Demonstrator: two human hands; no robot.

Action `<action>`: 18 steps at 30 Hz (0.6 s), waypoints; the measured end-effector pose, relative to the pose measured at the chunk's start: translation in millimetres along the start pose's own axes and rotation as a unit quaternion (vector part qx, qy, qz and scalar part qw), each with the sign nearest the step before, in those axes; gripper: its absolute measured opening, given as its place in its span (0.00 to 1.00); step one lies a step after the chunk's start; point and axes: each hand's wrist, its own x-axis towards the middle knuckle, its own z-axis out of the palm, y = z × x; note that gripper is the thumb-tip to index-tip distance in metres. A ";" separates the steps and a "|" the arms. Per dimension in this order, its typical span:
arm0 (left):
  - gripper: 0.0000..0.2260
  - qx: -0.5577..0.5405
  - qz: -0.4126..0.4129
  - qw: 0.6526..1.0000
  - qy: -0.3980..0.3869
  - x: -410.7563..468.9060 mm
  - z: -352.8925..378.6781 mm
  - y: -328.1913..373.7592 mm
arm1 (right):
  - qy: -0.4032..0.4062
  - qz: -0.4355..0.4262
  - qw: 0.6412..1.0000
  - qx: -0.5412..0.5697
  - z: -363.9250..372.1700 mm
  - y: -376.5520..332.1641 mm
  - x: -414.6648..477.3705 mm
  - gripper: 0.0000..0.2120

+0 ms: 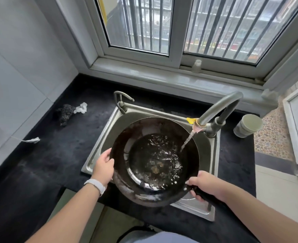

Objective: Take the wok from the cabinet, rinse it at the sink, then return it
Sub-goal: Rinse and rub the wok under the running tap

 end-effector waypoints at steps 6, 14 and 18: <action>0.22 -0.030 -0.012 0.999 0.013 16.6 17.1 13.0 | 0.032 -0.070 0.997 -0.019 -23.5 -26.4 16.1 0.15; 0.20 -0.073 -0.076 0.994 0.018 31.0 41.2 13.2 | 0.056 -0.123 0.990 -0.041 -48.8 -40.6 26.1 0.04; 0.19 -0.086 -0.085 0.993 -0.018 38.3 42.4 18.8 | 0.065 -0.134 0.987 -0.052 -50.8 -44.0 30.9 0.05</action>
